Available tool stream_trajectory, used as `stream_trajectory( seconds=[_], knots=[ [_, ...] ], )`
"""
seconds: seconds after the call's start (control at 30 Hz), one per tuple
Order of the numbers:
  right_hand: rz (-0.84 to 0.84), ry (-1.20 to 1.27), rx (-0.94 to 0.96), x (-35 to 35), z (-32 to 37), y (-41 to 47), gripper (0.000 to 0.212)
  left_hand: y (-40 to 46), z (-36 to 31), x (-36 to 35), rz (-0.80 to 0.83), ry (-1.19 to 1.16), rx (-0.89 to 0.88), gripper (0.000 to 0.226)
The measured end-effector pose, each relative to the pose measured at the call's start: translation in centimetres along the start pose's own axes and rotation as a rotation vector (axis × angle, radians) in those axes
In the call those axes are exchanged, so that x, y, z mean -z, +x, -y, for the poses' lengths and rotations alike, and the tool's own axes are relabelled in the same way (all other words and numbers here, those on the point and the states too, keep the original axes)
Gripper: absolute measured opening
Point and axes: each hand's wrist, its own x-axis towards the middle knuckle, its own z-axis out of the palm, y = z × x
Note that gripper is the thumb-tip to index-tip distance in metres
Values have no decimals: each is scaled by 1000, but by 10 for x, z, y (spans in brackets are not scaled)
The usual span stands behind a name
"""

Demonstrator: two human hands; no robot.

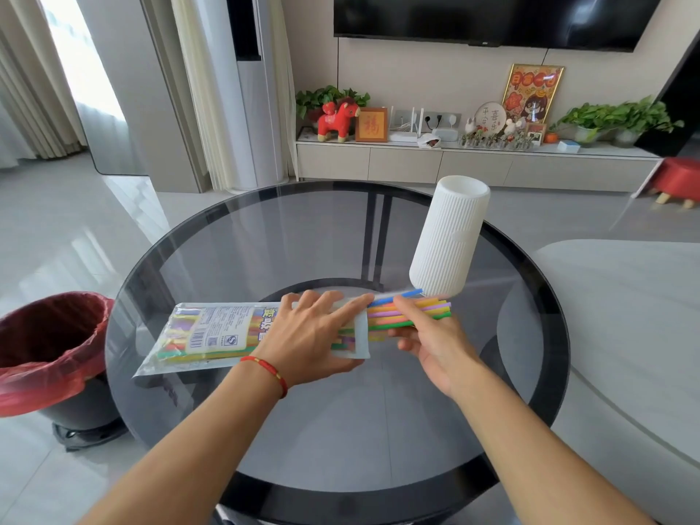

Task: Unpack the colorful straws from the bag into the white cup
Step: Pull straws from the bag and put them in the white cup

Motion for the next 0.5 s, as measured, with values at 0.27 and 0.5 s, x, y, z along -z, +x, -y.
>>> stream_trajectory(
  seconds=[0.27, 0.5],
  knots=[
    [-262, 46, 70, 30, 20, 7, 15, 2, 8, 6, 31, 58, 73, 54],
    [-432, -66, 97, 44, 29, 1, 24, 3, 6, 10, -22, -1, 76, 44]
  ],
)
